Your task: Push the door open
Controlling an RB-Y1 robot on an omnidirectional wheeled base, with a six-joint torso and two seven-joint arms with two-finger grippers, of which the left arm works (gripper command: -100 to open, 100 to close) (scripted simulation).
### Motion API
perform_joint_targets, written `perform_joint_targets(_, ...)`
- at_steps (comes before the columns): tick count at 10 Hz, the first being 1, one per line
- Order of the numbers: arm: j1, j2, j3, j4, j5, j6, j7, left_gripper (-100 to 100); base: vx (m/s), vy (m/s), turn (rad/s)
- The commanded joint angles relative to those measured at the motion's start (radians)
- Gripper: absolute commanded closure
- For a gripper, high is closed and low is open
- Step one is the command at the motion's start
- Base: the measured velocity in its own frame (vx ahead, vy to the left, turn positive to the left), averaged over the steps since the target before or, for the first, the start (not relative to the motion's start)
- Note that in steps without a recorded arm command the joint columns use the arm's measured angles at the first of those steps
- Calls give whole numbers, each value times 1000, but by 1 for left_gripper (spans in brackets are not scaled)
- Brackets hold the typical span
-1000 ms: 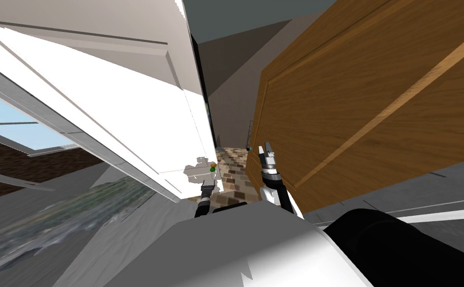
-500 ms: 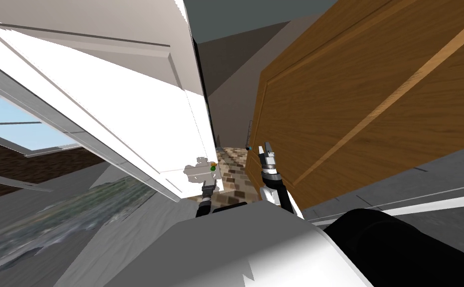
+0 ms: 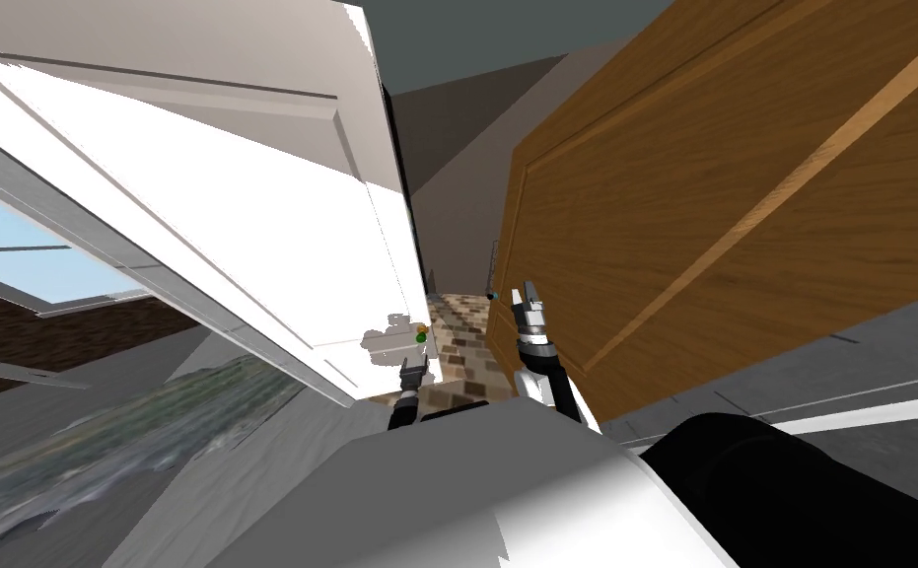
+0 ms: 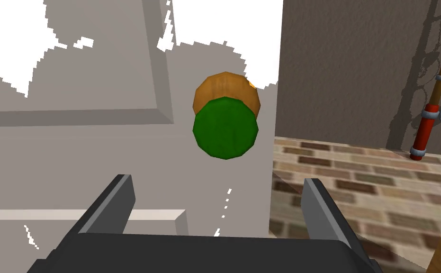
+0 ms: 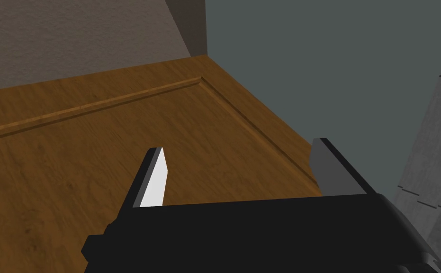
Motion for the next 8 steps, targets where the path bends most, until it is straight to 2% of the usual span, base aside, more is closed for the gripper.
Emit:
perform_joint_targets(1, -6, -1, 4, 6, 1, -2, 0, -100, 221, -7, -31)
perform_joint_targets(6, -23, -9, 18, 24, 7, -3, -2, -100, 199, 0, -27)
perform_joint_targets(7, -22, -8, 17, 24, 6, -4, -1, -100, 88, 3, -2)
perform_joint_targets(8, -22, -8, 17, 24, 6, -4, -1, 100, -12, 0, 1)
